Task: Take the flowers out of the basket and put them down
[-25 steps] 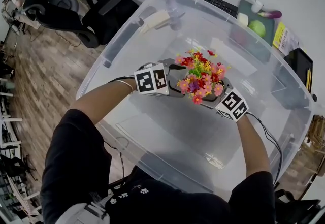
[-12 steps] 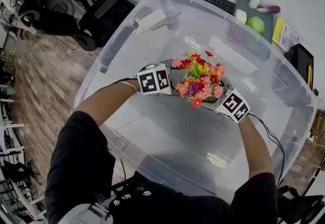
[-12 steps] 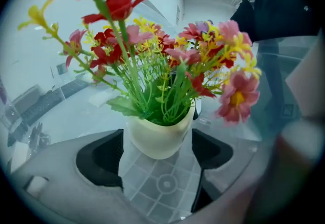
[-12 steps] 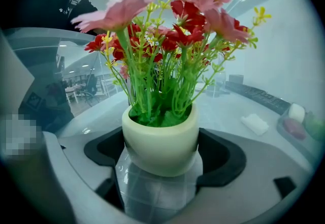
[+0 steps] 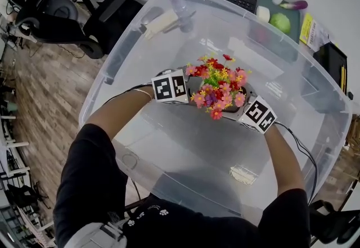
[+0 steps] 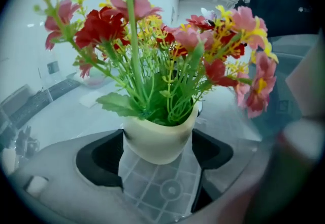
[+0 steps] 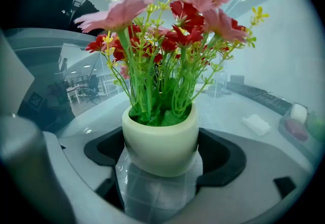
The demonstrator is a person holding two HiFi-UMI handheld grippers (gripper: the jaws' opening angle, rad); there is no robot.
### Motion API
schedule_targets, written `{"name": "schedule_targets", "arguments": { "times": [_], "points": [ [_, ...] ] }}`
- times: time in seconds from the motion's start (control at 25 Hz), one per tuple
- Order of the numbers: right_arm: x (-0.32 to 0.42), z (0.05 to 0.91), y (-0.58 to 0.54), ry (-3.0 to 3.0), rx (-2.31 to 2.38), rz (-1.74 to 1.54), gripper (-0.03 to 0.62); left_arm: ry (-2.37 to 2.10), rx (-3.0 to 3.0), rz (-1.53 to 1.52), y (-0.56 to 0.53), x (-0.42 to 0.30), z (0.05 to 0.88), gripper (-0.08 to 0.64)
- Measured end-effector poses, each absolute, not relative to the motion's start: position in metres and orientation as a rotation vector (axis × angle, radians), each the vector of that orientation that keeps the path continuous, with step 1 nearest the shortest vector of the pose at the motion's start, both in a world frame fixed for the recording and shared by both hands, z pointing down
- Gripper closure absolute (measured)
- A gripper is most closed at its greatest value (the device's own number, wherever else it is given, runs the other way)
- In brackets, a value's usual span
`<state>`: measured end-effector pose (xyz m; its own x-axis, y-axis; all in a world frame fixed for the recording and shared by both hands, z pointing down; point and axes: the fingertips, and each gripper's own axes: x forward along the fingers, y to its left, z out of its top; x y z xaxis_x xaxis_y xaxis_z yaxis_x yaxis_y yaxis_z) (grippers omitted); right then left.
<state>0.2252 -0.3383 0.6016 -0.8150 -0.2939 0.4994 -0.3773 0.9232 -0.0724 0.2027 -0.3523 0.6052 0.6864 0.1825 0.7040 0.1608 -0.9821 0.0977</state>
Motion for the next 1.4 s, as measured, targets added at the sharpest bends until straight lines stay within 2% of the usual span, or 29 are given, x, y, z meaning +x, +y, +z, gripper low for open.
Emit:
{"name": "schedule_targets", "arguments": {
  "times": [0.52, 0.96, 1.4],
  "points": [
    [0.227, 0.603, -0.338, -2.587, 0.453, 0.229, 0.140, 0.457, 2.828, 1.168, -0.348, 0.215, 0.615, 0.094],
    [0.225, 0.603, -0.339, -2.592, 0.445, 0.235, 0.140, 0.423, 2.798, 1.080, -0.342, 0.222, 0.620, 0.058],
    [0.225, 0.603, -0.339, -2.590, 0.453, 0.224, 0.138, 0.393, 2.820, 1.066, -0.343, 0.225, 0.620, 0.048]
  ]
}}
